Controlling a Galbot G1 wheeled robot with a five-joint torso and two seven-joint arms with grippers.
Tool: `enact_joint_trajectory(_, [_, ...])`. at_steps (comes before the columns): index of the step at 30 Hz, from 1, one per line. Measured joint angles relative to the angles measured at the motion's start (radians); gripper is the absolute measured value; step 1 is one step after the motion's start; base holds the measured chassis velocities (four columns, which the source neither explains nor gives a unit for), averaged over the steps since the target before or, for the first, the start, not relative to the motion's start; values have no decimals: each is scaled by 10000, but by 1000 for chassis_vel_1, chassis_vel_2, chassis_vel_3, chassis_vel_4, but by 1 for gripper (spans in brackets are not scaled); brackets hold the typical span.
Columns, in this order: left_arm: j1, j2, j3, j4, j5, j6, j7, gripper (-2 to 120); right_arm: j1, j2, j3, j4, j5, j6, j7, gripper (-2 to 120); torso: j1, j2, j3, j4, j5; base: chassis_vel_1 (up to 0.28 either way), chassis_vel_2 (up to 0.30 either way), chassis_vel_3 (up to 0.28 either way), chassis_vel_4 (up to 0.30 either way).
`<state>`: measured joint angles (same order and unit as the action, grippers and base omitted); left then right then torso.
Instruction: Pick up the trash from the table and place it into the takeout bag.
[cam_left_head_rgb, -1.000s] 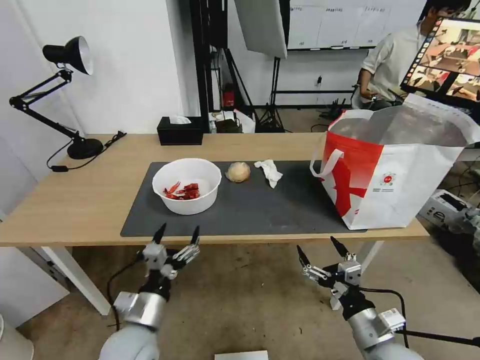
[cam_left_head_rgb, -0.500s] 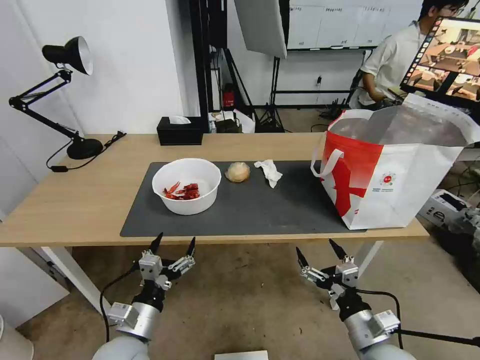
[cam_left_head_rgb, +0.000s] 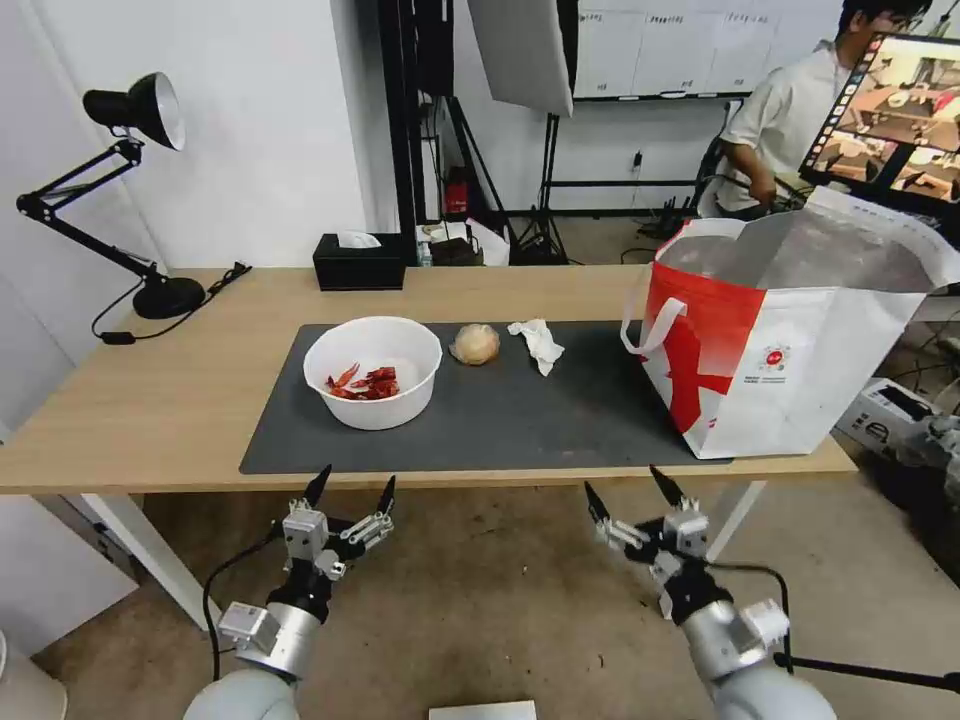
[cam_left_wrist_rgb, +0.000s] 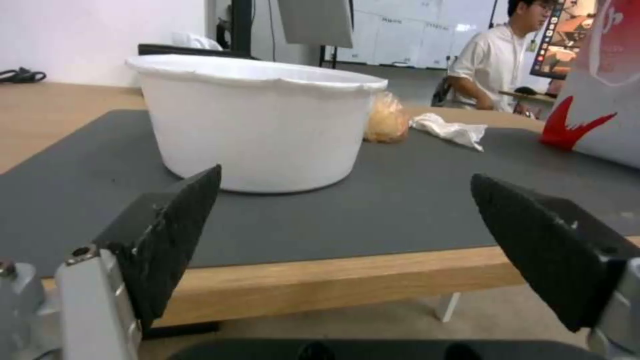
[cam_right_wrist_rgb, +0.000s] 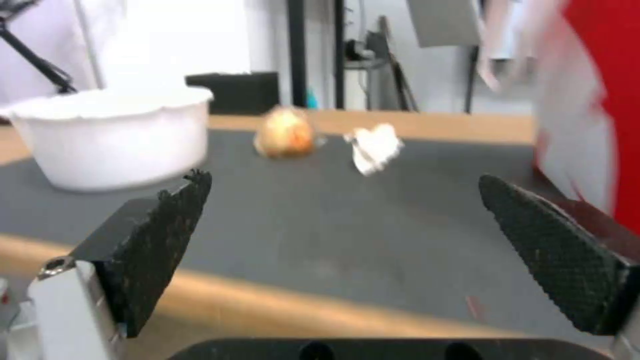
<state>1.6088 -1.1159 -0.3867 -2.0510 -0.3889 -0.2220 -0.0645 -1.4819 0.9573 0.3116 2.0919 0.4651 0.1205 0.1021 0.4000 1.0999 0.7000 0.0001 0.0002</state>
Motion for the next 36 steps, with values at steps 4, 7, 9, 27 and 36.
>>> enact_joint_trajectory(4, [-21,-5,-20,-81,-5,10,0,100,1867,-908,-1024,-405,685,-840,343,100,1,0,1,-3,-2,0,0,0,0])
enact_joint_trajectory(7, [-8,-19,-89,-99,-6,18,-5,100,3270,-1067,-1881,-960,892,-1241,631,100,1,0,1,-3,0,0,0,0,0])
enact_joint_trajectory(9, [17,-54,-116,-96,-6,23,-12,100,4840,-909,-2980,-1611,1117,-1654,1140,100,2,0,3,2,-5,0,0,0,0])
enact_joint_trajectory(27, [-12,-130,1,-19,5,39,-17,100,9393,1705,-5777,-5064,2319,-4072,5867,100,2,0,1,-1,-3,0,0,0,0])
enact_joint_trajectory(36, [-186,-107,208,16,13,68,-18,100,10062,2118,-5830,-6037,2783,-4466,6753,100,1,0,0,-3,-3,0,0,0,0])
